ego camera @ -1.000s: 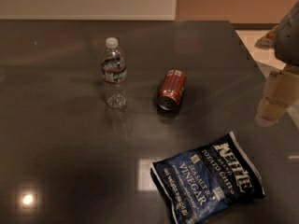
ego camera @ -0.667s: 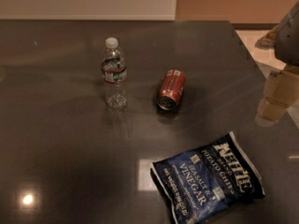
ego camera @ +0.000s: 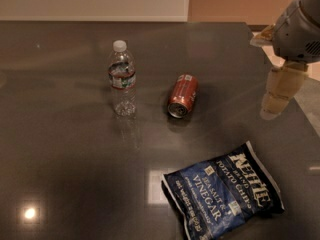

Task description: Pick coke can

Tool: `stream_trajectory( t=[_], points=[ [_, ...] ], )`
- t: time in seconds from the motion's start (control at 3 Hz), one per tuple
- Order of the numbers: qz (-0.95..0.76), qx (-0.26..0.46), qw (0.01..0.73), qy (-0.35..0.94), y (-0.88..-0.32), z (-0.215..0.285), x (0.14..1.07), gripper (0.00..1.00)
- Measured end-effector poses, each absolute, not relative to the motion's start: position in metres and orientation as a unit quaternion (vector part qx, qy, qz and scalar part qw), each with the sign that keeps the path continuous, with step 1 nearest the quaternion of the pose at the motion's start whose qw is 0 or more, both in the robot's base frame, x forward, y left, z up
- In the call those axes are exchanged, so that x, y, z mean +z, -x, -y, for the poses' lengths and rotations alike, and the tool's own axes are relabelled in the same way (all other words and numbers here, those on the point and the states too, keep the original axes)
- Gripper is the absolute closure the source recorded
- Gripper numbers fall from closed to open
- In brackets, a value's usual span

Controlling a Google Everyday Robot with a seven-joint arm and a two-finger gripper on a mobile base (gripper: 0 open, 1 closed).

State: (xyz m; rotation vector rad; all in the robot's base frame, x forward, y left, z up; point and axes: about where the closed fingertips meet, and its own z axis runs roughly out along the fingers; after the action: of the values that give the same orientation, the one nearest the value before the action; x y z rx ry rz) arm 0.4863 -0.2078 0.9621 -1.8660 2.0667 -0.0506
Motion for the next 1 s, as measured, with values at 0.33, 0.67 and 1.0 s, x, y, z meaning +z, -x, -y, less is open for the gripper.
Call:
stream_trajectory(
  t=[0.33,0.67,1.0],
  points=[
    [-0.682,-0.004,0.186,0.707,-0.518,0.192,0.953,0.0],
    [-0.625,0.015,0.187,0.758,-0.545,0.168,0.945,0.0],
    [-0.556,0.035,0.177,0.811,-0.563,0.14,0.932,0.0]
  ],
)
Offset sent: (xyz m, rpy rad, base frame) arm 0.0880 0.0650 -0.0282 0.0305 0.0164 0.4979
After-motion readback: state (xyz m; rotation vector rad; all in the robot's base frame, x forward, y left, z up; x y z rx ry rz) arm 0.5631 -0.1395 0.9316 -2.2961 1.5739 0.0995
